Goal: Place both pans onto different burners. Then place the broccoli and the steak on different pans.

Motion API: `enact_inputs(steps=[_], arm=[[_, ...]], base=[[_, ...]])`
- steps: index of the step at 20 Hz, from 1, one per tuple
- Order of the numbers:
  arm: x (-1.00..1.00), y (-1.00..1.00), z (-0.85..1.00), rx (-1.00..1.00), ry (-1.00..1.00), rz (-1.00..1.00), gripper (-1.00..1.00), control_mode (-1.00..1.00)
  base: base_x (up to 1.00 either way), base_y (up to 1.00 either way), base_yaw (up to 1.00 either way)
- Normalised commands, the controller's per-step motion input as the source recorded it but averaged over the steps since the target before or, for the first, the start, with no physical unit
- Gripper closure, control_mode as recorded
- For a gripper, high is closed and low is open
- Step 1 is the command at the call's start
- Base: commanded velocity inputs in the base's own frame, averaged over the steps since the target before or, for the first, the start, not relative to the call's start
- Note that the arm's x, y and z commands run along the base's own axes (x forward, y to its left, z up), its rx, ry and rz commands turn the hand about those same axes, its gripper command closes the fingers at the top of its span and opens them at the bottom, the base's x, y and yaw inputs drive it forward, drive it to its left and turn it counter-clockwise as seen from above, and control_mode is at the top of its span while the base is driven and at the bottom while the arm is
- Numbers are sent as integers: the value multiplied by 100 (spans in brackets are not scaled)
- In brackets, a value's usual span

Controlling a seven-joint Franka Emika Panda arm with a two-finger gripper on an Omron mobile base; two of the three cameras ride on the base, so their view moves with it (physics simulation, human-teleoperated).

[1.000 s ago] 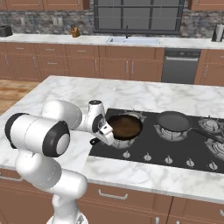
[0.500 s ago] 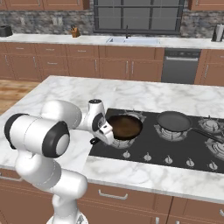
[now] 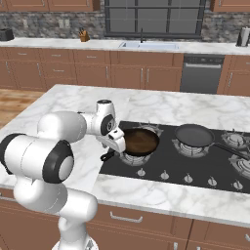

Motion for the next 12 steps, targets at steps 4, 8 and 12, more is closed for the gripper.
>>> enact_inputs(steps=[4,8,12], arm=[[2,26,37,0,12,5,-100,-100],[0,36,20,0,15,9,-100,-100],[0,41,7,0,15,9,-100,-100]], base=[[0,0,0],[0,0,0],[0,0,0]])
